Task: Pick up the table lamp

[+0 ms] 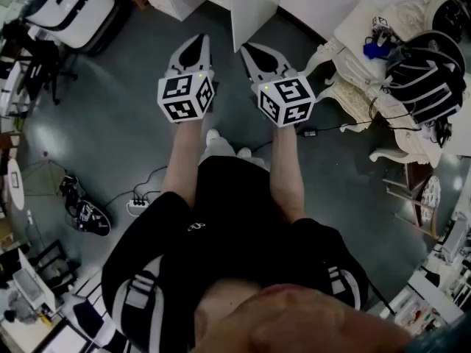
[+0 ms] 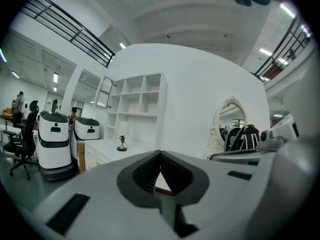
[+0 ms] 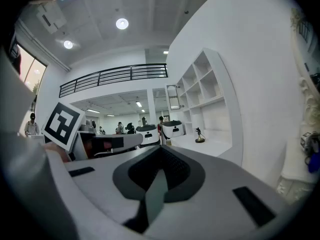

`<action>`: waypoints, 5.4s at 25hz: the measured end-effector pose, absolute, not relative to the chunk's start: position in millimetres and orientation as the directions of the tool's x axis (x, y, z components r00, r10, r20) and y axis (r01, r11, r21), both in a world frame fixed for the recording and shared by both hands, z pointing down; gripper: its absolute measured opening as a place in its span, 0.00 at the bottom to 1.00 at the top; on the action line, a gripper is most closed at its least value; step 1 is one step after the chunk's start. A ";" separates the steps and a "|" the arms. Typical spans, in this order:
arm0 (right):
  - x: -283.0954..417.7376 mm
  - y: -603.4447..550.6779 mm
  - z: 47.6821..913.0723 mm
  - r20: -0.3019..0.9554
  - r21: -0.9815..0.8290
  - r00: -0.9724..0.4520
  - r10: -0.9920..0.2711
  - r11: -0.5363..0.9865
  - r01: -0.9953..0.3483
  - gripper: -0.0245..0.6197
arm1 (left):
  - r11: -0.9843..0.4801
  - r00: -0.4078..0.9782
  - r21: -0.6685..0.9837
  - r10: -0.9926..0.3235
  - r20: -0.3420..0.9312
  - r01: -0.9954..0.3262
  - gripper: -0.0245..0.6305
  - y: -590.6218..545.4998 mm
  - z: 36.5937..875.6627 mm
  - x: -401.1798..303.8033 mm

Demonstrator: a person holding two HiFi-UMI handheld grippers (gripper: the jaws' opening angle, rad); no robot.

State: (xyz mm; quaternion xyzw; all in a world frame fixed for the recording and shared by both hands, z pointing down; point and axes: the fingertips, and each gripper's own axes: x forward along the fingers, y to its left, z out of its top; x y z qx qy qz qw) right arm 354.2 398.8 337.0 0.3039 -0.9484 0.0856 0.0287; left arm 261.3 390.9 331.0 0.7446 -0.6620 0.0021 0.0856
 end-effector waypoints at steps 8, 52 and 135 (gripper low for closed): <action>365.6 383.4 342.4 0.094 -0.189 -0.800 -0.593 0.778 -0.599 0.07 | -0.112 0.123 0.096 -0.984 0.125 -0.989 0.05 403.4 344.3 263.6; 122.3 183.5 365.6 0.225 -0.161 -0.799 -0.558 0.787 -0.595 0.06 | 0.099 -0.075 0.132 -0.982 0.175 -0.986 0.05 258.7 372.8 -38.5; -37.2 -336.9 517.9 0.266 -0.165 -0.654 -0.708 0.635 -0.754 0.21 | -0.224 0.296 0.235 -0.890 0.347 -0.946 0.05 -298.6 483.6 -123.3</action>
